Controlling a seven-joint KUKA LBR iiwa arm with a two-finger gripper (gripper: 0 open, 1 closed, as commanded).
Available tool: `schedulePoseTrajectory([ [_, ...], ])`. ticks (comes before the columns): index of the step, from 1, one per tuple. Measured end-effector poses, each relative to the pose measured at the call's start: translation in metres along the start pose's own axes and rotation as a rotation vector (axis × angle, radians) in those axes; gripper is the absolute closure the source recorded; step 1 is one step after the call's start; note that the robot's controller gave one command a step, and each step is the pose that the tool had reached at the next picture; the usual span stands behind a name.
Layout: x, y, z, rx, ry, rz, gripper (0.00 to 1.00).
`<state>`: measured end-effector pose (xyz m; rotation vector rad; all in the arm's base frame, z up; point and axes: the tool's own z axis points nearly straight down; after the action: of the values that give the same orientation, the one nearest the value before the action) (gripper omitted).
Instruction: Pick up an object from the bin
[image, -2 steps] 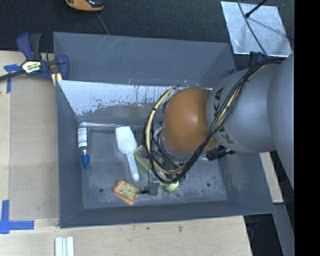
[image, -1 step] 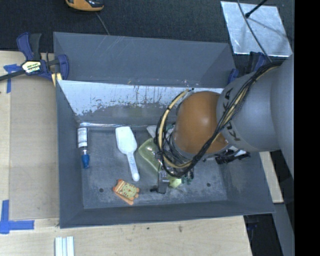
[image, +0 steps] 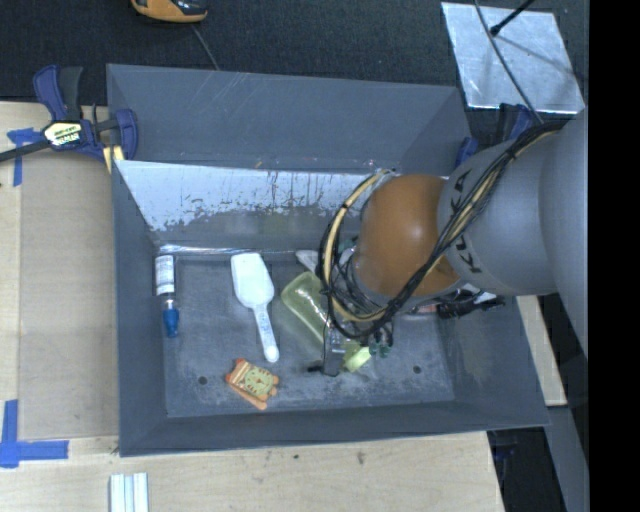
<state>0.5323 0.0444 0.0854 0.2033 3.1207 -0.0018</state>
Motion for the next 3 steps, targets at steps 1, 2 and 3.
schedulePoseTrajectory([
  [1, -0.009, -0.003, -0.004, -0.002, 0.002, 0.021, 0.0],
  [2, -0.026, -0.041, -0.004, 0.0, 0.013, 0.081, 1.0],
  [3, -0.026, -0.041, -0.004, 0.0, 0.013, 0.081, 1.0],
])
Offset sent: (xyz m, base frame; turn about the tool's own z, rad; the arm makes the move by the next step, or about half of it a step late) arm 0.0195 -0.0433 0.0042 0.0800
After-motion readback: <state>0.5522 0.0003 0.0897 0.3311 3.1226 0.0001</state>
